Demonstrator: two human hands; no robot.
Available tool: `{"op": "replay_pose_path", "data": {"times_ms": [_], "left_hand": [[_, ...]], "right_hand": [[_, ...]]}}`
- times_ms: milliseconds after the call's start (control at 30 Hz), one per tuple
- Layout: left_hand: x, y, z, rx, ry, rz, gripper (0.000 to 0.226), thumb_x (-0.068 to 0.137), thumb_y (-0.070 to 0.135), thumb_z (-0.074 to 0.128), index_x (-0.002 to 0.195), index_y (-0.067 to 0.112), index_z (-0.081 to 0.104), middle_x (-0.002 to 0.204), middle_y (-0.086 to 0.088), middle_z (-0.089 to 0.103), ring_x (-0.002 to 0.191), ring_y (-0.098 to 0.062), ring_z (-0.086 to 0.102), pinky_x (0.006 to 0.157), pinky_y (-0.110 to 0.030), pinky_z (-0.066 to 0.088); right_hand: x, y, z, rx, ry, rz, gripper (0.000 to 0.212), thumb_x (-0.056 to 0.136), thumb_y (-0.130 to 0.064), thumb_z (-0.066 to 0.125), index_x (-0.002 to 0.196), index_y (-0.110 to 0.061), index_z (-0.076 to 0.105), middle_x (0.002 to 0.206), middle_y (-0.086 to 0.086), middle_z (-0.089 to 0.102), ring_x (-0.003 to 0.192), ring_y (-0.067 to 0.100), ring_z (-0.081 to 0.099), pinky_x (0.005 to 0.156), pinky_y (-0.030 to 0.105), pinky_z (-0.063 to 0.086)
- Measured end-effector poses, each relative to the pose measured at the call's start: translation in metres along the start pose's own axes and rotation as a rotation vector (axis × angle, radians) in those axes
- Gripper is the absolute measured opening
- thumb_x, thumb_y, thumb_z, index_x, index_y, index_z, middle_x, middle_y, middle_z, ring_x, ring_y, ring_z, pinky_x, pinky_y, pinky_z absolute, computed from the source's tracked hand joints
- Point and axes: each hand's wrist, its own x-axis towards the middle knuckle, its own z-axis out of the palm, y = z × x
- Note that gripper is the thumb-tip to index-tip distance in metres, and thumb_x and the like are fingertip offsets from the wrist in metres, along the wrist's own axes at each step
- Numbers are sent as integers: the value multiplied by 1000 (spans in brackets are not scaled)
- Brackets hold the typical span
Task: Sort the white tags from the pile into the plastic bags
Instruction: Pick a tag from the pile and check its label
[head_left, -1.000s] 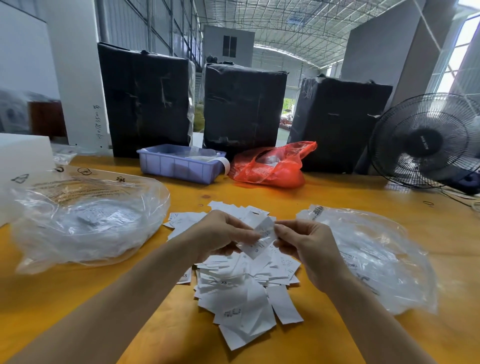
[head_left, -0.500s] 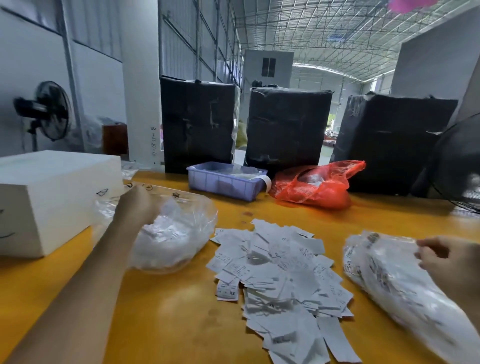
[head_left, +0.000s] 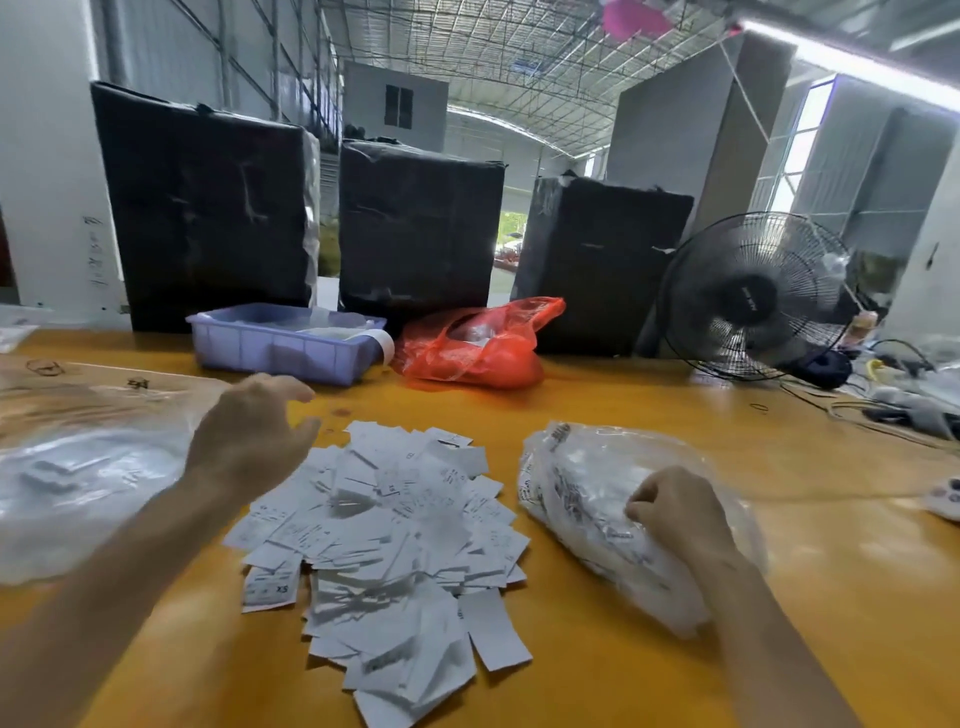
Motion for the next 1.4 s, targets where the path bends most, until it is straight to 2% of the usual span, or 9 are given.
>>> {"op": "replay_pose_path", "data": {"times_ms": [167,300,500,733,867,933,1067,1267,1400], "left_hand": [[-31,31,39,-215,-184,138,15,82,15,69,97,14,71,95,-1,71,71,-10,63,68,-23,42],[-38,37,48,-347,-200,119,9,82,15,69,90,19,72,84,10,67,68,3,61,58,-4,38],[-47,42,54,-394,-248,101,9,84,15,67,89,18,73,82,14,66,72,0,62,59,-3,41],[-52,43,57,-431,-253,107,10,84,12,67,87,18,73,79,16,65,71,1,62,61,-3,44],[-52,44,57,-452,-243,96,11,84,11,66,85,19,73,79,16,66,71,1,63,62,-4,44],[-51,46,56,-492,-240,76,11,84,11,67,82,20,73,76,17,67,69,1,63,61,-5,46],[-52,55,53,-832,-401,-96,13,89,17,63,80,14,72,75,-1,74,68,-10,67,58,-14,51],[-54,70,37,-1272,-1043,-417,77,71,68,45,100,-1,63,92,-22,71,78,-26,71,60,-26,56],[-53,73,32,-1470,-1122,-487,61,71,52,59,95,-3,68,89,-23,69,70,-24,71,55,-24,57]], "right_hand": [[6,3,3,207,187,7,17,87,-10,63,71,-8,69,84,11,69,77,24,60,65,25,40],[7,-8,-5,505,323,-2,12,89,-12,63,82,-4,68,85,11,68,86,29,63,75,35,50],[-1,-3,9,-67,13,96,27,86,-33,68,88,-6,68,90,10,70,88,25,63,75,34,52],[8,1,9,360,315,63,23,87,-11,65,68,2,67,78,16,70,72,28,63,65,29,45],[6,-11,0,805,459,-42,10,85,-5,66,89,1,72,96,14,71,89,23,66,75,26,54],[-1,-25,-10,1263,375,-29,9,84,-7,64,85,-10,72,97,6,72,90,14,67,73,15,55],[-27,-66,-18,1955,-237,-97,22,82,-16,55,76,-8,74,82,7,73,77,17,71,68,25,58],[-65,-111,9,1683,-482,-199,28,79,-27,56,92,-4,65,108,7,71,108,27,64,91,37,51],[-66,-111,15,1647,-483,-150,27,77,-24,56,89,-1,63,112,9,69,118,36,56,103,54,40]]}}
